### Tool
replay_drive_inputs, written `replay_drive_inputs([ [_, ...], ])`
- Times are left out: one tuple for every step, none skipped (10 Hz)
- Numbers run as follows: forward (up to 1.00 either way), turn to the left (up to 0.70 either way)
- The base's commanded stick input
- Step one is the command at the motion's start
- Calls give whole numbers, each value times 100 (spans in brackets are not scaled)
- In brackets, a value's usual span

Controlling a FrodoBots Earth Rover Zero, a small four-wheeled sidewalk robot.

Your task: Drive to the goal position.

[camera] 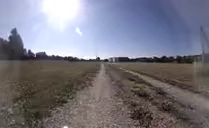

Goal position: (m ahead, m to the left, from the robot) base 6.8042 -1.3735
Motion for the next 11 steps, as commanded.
replay_drive_inputs([
  [50,-34],
  [50,-50],
  [50,-50],
  [50,-50],
  [50,-12],
  [50,0],
  [50,0],
  [50,0],
  [50,0],
  [50,0],
  [50,0],
])
